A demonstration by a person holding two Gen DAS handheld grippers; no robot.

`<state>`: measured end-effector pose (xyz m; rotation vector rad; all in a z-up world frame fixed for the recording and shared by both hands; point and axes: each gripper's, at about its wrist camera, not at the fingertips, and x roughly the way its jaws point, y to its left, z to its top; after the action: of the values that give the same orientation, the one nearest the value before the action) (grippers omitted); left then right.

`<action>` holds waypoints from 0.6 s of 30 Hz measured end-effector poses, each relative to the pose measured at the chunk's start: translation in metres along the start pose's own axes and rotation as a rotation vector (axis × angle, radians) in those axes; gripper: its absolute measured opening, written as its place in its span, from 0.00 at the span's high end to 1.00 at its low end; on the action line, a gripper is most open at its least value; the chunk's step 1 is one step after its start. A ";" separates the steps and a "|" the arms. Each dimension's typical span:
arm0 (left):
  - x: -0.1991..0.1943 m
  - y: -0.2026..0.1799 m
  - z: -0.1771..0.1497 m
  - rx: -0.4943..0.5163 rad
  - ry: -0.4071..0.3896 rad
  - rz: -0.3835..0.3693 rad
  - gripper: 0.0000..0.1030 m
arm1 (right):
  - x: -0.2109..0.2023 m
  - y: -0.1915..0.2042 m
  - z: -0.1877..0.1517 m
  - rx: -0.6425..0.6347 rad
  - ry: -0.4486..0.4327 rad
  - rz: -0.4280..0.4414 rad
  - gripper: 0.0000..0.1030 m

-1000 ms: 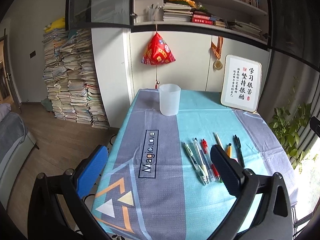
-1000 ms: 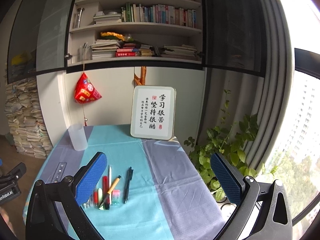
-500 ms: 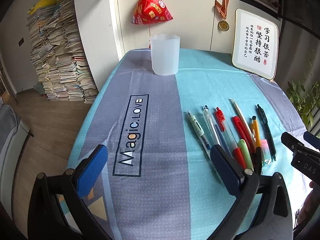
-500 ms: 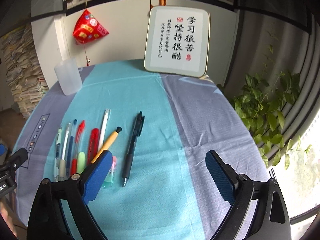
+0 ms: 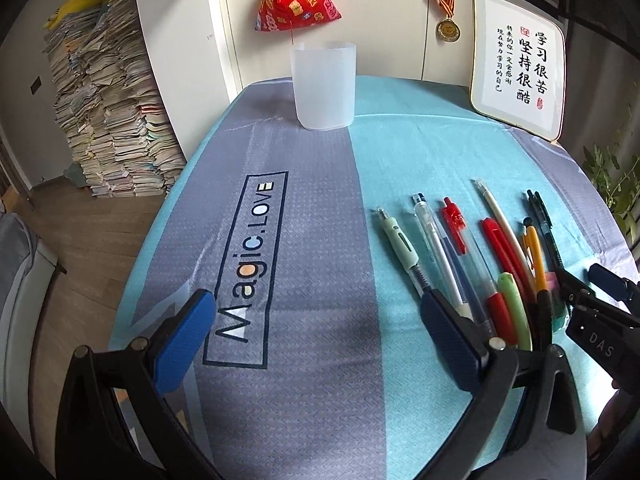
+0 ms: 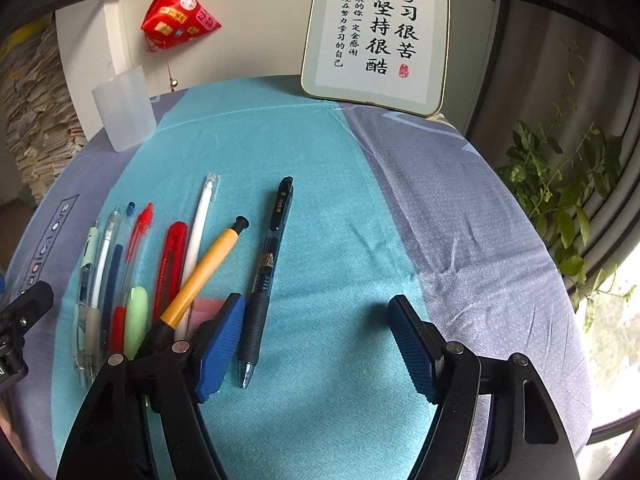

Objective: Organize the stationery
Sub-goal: 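Close the right tool on the black pen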

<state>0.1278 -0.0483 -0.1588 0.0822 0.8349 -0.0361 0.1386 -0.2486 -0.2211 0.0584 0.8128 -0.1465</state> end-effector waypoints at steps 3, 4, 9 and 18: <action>0.000 -0.004 -0.001 0.006 0.004 -0.001 0.01 | -0.002 0.003 -0.001 -0.015 -0.005 0.016 0.47; 0.000 -0.005 -0.001 0.009 0.004 -0.001 0.01 | -0.002 0.004 -0.001 -0.023 -0.006 0.027 0.55; -0.002 -0.013 -0.003 0.020 0.014 -0.015 0.01 | -0.006 -0.003 -0.005 0.015 0.004 0.091 0.83; 0.001 -0.026 -0.009 0.044 0.038 -0.008 0.01 | -0.012 -0.018 -0.015 0.063 -0.002 0.128 0.89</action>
<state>0.1198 -0.0735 -0.1673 0.1218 0.8721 -0.0606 0.1167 -0.2639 -0.2230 0.1690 0.7998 -0.0513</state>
